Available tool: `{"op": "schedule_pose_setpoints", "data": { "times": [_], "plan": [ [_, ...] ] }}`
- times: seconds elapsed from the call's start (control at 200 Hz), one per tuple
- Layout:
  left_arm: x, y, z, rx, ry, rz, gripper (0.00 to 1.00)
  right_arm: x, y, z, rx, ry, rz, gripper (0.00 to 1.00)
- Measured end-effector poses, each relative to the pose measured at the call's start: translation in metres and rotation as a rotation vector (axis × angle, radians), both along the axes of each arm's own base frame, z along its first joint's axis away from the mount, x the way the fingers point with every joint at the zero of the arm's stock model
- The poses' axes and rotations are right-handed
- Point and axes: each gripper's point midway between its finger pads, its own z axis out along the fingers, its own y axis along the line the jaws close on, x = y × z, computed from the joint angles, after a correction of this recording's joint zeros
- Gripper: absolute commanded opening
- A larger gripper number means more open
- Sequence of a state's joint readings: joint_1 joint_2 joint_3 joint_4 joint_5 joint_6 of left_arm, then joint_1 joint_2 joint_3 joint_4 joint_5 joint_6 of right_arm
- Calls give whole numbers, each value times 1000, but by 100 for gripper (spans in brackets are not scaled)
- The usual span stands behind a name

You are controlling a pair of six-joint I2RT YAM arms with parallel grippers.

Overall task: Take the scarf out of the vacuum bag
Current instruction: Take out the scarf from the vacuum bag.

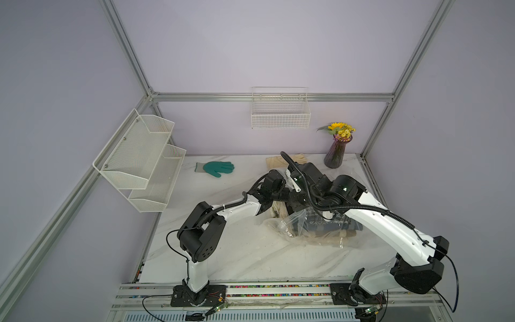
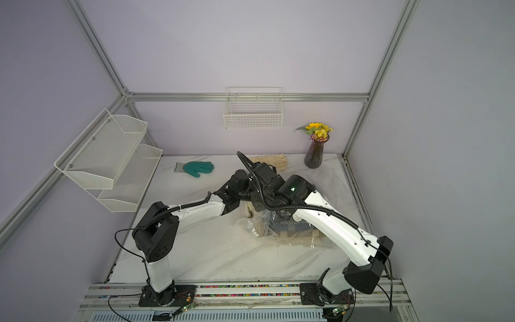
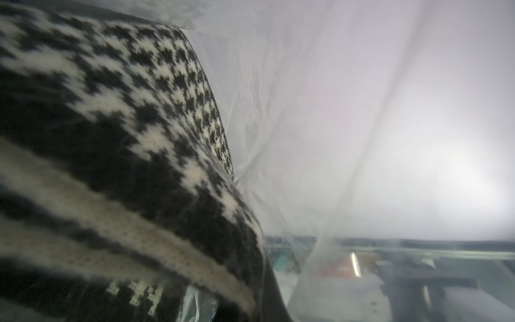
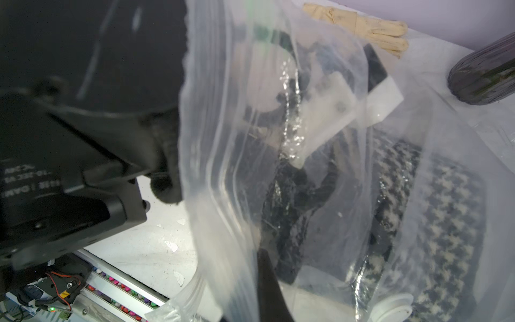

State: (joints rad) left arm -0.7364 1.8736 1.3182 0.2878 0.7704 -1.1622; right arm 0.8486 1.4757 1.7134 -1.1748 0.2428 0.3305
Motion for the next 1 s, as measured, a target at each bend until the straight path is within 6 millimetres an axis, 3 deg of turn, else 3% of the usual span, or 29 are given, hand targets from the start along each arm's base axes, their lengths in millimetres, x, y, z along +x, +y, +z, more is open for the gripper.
{"op": "schedule_pose_setpoints", "data": {
  "times": [0.245, 0.395, 0.515, 0.665, 0.855, 1.0],
  "plan": [
    [-1, 1, -4, 9, 11, -1, 2, 1, 0, -1, -3, 3, -1, 7],
    [-4, 3, -14, 17, 15, -8, 58, 2, -1, -2, -5, 7, -4, 7],
    [-10, 9, -35, 51, 33, -14, 79, 3, -2, -3, -6, 9, -7, 7],
    [-7, 20, -52, 88, 48, -1, 82, 4, -2, -3, -6, 9, -9, 7],
    [12, 34, -53, 92, 30, 39, 81, 5, -3, -3, -6, 9, -13, 7],
    [17, 33, -51, 86, 23, 43, 78, 6, -5, -3, -5, 8, -18, 7]
  ]
}}
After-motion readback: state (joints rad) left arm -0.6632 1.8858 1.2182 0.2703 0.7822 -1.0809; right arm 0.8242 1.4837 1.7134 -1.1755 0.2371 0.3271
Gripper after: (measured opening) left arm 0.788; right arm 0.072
